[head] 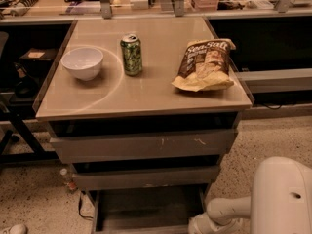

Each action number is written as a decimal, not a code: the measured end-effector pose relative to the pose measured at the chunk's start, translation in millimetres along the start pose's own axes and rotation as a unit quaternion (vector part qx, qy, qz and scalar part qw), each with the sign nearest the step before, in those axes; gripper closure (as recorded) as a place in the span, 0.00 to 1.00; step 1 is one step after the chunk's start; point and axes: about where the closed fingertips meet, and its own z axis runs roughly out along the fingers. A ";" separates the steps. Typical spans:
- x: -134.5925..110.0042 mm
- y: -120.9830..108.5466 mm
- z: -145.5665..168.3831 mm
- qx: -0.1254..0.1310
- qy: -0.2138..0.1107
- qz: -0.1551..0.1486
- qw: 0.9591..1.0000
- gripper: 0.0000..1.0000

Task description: Open bottom drawer

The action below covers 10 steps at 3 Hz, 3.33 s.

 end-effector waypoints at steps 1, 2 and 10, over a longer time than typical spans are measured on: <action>16.0 9.6 -12.7 0.004 0.004 0.011 1.000 0.00; 39.4 23.3 -30.1 0.013 0.007 0.026 1.000 0.00; 78.5 33.2 -13.0 -0.026 0.008 0.061 0.998 0.00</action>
Offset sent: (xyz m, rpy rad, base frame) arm -0.0454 -0.0385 0.0260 -0.0412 0.0227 -0.0446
